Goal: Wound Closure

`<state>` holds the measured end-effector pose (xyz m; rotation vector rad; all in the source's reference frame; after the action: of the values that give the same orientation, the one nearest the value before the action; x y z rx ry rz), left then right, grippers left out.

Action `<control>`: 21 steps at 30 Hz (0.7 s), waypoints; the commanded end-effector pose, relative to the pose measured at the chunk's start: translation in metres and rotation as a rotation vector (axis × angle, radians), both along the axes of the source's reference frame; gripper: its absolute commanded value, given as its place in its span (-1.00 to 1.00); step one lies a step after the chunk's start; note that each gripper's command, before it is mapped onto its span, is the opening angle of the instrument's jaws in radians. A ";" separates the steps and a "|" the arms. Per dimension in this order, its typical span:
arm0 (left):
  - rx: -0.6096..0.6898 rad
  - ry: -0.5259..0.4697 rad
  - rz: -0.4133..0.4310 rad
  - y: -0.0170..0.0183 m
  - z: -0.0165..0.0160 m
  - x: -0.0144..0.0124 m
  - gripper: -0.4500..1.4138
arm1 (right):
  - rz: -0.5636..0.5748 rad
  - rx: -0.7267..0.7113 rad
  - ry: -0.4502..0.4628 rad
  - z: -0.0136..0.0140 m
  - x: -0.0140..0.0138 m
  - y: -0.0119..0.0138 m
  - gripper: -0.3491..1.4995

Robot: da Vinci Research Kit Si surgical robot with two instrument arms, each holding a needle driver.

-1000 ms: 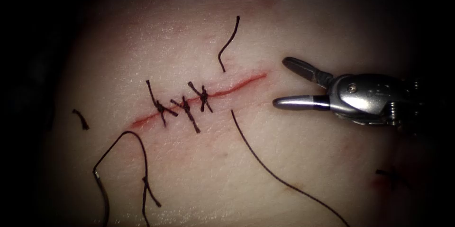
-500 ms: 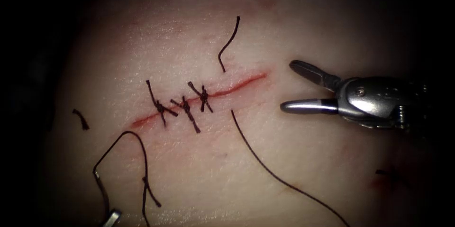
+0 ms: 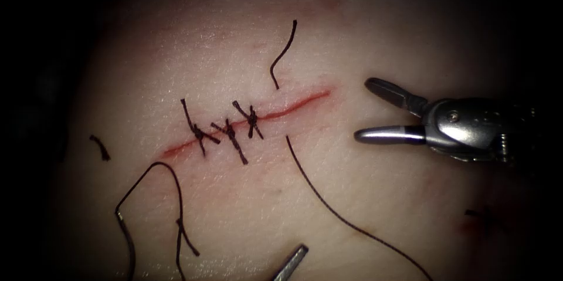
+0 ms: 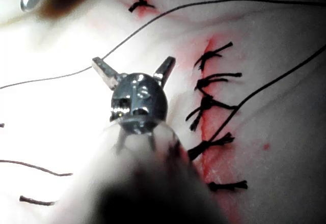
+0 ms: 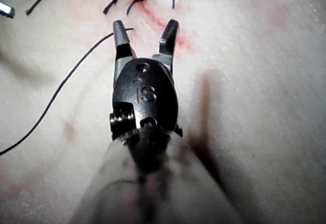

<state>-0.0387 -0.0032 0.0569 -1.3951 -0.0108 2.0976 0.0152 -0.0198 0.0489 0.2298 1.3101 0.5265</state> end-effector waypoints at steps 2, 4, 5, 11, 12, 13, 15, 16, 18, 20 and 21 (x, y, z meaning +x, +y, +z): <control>0.071 -0.072 -0.028 -0.0005 0.0023 -0.0017 0.56 | 0.002 0.001 0.000 0.0003 0.0003 -0.0007 0.25; 0.135 -0.120 -0.060 -0.0008 0.0037 -0.0028 0.56 | 0.002 0.000 0.002 0.0002 0.0000 -0.0008 0.25; 0.178 -0.152 -0.079 -0.0009 0.0045 -0.0033 0.58 | 0.005 0.000 0.002 0.0002 -0.0001 -0.0008 0.25; 0.370 -0.283 -0.169 -0.0005 0.0071 -0.0053 0.64 | 0.012 -0.001 -0.001 0.0001 -0.0004 -0.0010 0.25; 0.392 -0.299 -0.179 -0.0003 0.0073 -0.0055 0.64 | 0.012 -0.001 -0.001 0.0001 -0.0004 -0.0010 0.25; 0.422 -0.323 -0.193 -0.0001 0.0076 -0.0057 0.64 | 0.012 -0.002 -0.001 0.0000 -0.0004 -0.0010 0.24; 0.454 -0.367 -0.199 0.0004 0.0080 -0.0062 0.64 | 0.013 -0.002 -0.001 0.0000 -0.0004 -0.0011 0.24; 0.466 -0.394 -0.204 0.0005 0.0081 -0.0064 0.64 | 0.015 -0.003 0.001 0.0000 -0.0004 -0.0011 0.24; 0.512 -0.465 -0.210 0.0009 0.0082 -0.0073 0.64 | 0.015 -0.003 0.000 0.0001 -0.0004 -0.0011 0.24; 0.550 -0.499 -0.196 0.0009 0.0083 -0.0080 0.64 | 0.015 -0.003 0.000 0.0001 -0.0004 -0.0012 0.24; 0.550 -0.499 -0.196 0.0009 0.0083 -0.0080 0.64 | 0.015 -0.003 0.000 0.0001 -0.0004 -0.0012 0.24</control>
<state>-0.0466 -0.0021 0.0646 -1.4597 -0.6041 1.3782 0.0142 -0.0202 0.0486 0.2150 1.3133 0.5374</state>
